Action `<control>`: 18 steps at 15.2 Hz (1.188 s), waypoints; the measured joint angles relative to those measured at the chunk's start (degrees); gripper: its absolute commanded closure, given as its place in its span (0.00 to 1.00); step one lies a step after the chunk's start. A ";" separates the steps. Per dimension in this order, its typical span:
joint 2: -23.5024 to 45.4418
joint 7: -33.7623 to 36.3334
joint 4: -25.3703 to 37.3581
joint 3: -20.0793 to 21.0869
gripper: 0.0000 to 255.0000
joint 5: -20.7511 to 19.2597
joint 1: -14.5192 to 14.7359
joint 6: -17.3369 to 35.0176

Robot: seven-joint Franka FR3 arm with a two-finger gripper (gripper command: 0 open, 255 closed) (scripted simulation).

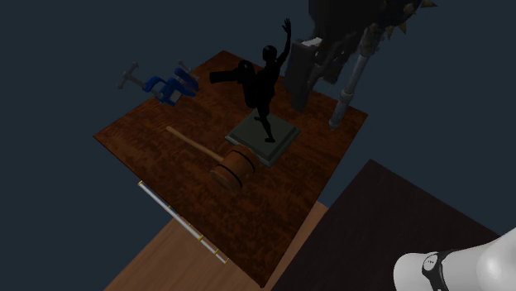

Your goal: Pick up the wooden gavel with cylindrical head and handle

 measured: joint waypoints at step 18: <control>38.16 2.53 14.45 3.41 0.00 -2.62 2.07 22.08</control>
